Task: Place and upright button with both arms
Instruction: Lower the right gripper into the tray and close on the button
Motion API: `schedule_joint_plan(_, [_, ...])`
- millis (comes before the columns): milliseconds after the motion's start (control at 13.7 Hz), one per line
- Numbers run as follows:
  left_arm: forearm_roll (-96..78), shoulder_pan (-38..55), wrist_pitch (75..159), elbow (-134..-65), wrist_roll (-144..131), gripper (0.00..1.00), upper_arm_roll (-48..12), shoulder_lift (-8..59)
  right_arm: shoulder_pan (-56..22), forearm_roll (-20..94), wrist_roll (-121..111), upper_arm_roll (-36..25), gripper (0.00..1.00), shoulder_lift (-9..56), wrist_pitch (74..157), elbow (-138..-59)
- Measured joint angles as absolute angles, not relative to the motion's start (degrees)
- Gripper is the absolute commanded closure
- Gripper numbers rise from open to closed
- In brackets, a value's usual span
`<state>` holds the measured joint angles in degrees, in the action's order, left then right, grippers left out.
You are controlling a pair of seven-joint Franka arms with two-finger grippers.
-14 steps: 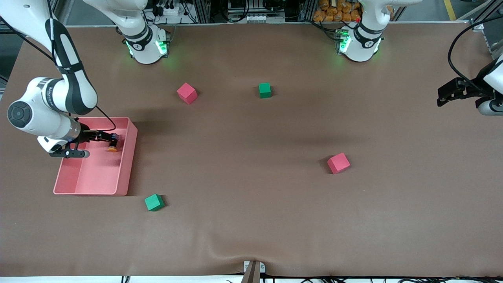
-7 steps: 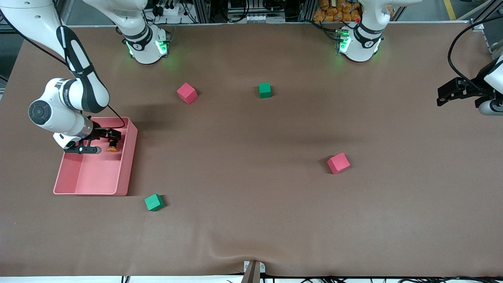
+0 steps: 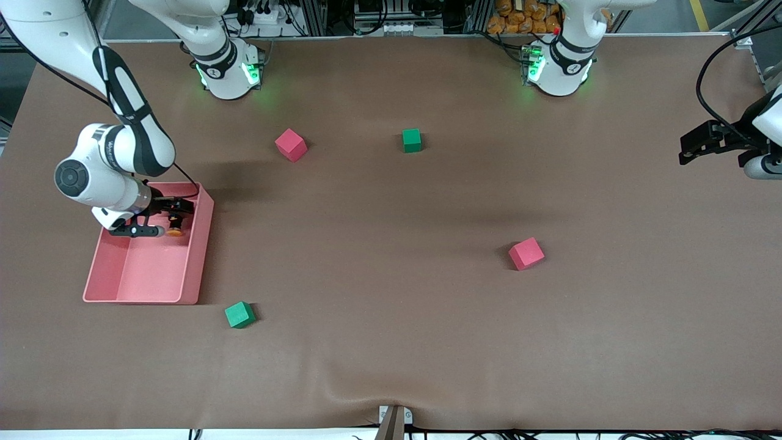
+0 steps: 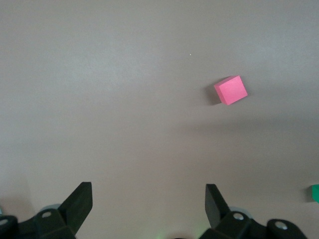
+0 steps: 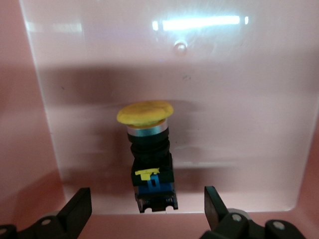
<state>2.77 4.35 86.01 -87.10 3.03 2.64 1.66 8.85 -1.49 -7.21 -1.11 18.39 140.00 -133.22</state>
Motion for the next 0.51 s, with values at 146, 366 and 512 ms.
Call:
schedule_joint_plan(146, [2.8,4.3,86.0,-87.1,3.0,0.00,2.6,1.7,8.8,-1.5,-7.2,-1.1,0.00,19.6,140.2,-133.2])
schedule_joint_plan(366, [2.8,4.3,86.0,-87.1,3.0,0.00,2.6,1.7,8.8,-1.5,-7.2,-1.1,0.00,20.1,140.5,-133.2])
schedule_joint_plan(512, [2.8,4.3,86.0,-87.1,3.0,0.00,2.6,1.7,8.8,-1.5,-7.2,-1.1,0.00,20.1,140.6,-133.2])
